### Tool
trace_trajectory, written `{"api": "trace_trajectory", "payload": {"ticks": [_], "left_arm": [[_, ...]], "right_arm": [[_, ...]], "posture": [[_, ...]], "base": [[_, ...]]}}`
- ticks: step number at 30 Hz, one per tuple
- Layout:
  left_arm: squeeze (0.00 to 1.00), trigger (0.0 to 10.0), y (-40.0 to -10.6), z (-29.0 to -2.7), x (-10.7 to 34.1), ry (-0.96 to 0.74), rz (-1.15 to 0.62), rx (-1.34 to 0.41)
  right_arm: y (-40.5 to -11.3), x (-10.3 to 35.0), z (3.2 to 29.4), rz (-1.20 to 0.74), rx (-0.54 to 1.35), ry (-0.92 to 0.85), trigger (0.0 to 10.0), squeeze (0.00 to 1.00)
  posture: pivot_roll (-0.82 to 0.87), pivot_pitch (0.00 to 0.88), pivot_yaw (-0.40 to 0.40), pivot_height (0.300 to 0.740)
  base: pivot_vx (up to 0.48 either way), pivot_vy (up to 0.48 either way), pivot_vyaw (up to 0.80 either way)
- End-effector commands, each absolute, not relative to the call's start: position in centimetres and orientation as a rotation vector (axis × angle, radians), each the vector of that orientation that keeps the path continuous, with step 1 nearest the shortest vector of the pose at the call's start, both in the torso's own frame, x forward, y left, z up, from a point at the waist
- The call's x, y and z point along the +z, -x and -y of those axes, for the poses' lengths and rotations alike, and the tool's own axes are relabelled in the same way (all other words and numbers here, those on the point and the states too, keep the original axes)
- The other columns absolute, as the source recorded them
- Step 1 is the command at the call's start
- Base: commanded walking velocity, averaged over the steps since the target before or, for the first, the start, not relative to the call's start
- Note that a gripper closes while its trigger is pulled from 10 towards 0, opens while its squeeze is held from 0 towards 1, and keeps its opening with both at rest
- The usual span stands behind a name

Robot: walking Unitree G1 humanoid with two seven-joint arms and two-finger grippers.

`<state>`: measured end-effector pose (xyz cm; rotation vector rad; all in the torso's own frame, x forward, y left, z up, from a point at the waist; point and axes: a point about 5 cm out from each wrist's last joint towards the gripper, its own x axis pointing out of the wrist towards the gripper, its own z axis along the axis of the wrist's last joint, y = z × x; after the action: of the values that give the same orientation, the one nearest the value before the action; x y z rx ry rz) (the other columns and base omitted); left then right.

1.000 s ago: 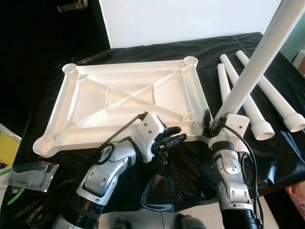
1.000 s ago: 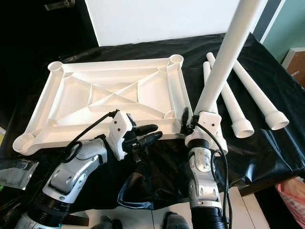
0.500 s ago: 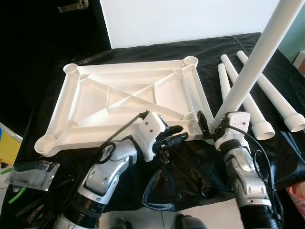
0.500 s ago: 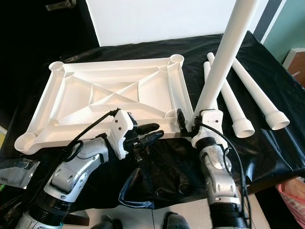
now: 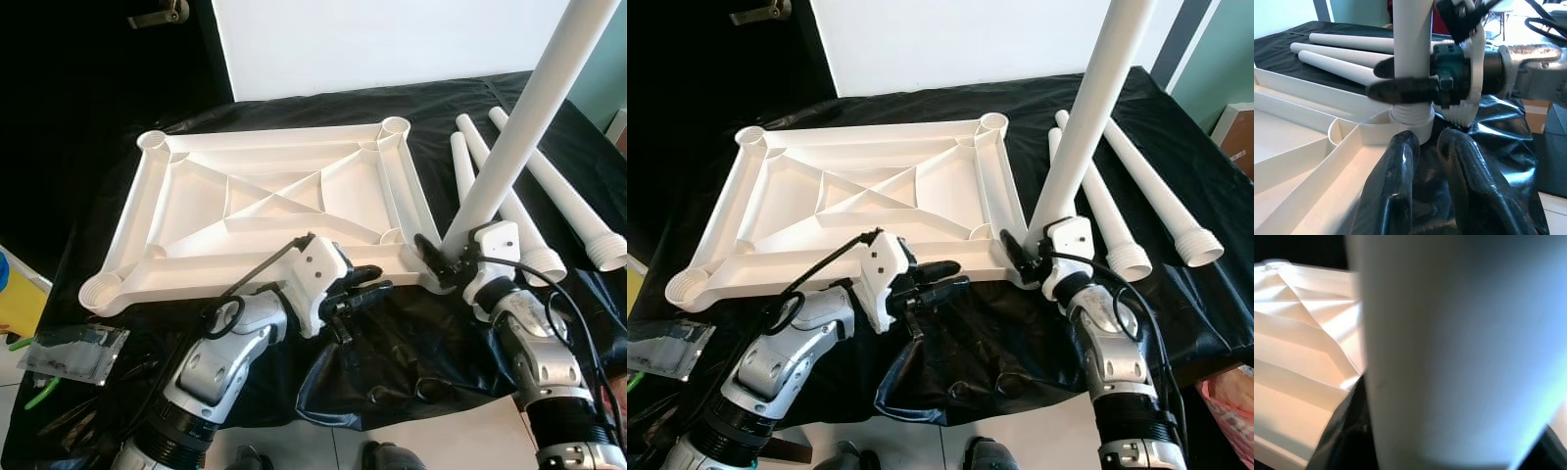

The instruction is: Building children table

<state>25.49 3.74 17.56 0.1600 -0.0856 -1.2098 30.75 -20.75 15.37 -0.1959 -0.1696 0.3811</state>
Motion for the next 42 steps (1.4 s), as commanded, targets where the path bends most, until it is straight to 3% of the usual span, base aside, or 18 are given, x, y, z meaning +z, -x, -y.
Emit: {"api": "trace_trajectory", "payload": {"ticks": [1, 2, 3, 8, 9, 14, 15, 16, 33, 42], "left_arm": [[0.00, 10.0, -25.3, -3.6, 17.1, -0.162, 0.060, -1.228], [0.00, 10.0, -25.3, -3.6, 17.1, -0.161, 0.060, -1.229], [0.00, 10.0, -25.3, -3.6, 17.1, -0.161, 0.060, -1.229], [0.00, 10.0, -25.4, -3.6, 17.1, -0.161, 0.060, -1.229], [0.00, 10.0, -25.4, -3.6, 17.1, -0.161, 0.060, -1.228], [0.00, 10.0, -25.5, -3.7, 17.3, -0.160, 0.061, -1.221], [0.00, 10.0, -25.5, -3.8, 17.3, -0.159, 0.060, -1.219], [0.00, 10.0, -25.5, -3.8, 17.3, -0.158, 0.060, -1.217], [0.00, 10.0, -25.5, -4.0, 17.2, -0.153, 0.053, -1.211], [0.00, 10.0, -25.7, -4.1, 17.2, -0.153, 0.053, -1.199]], "right_arm": [[-30.9, 15.3, 20.7, 0.165, 0.399, 0.225, 5.0, 0.00], [-31.0, 15.5, 20.8, 0.168, 0.400, 0.226, 5.7, 0.00], [-31.1, 15.5, 21.0, 0.168, 0.400, 0.225, 4.0, 0.00], [-31.1, 15.5, 21.1, 0.168, 0.401, 0.225, 4.0, 0.00], [-31.1, 15.3, 21.2, 0.163, 0.401, 0.225, 0.0, 0.00], [-30.8, 14.1, 21.5, 0.117, 0.361, 0.179, 0.0, 0.00], [-30.7, 13.8, 21.5, 0.106, 0.343, 0.164, 8.7, 0.00], [-30.7, 13.6, 21.5, 0.096, 0.329, 0.137, 10.0, 0.00], [-30.6, 13.1, 19.0, 0.089, 0.118, 0.033, 10.0, 0.00], [-29.6, 12.7, 16.3, 0.062, -0.197, -0.031, 10.0, 0.00]], "posture": [[-0.09, 0.094, 0.050, 0.740], [-0.09, 0.095, 0.051, 0.740], [-0.09, 0.098, 0.050, 0.740], [-0.09, 0.098, 0.050, 0.740], [-0.09, 0.100, 0.051, 0.740], [-0.09, 0.111, 0.052, 0.740], [-0.09, 0.115, 0.052, 0.740], [-0.09, 0.117, 0.053, 0.740], [-0.09, 0.126, 0.053, 0.740], [-0.08, 0.125, 0.042, 0.740]], "base": [[0.000, 0.000, 0.00], [0.000, 0.000, 0.00], [0.000, 0.000, 0.00], [0.000, 0.000, 0.00], [0.000, 0.000, 0.00], [0.000, 0.000, 0.00], [0.000, 0.000, 0.00], [0.000, 0.000, 0.00], [0.000, 0.000, 0.00], [0.000, 0.000, 0.00]]}}
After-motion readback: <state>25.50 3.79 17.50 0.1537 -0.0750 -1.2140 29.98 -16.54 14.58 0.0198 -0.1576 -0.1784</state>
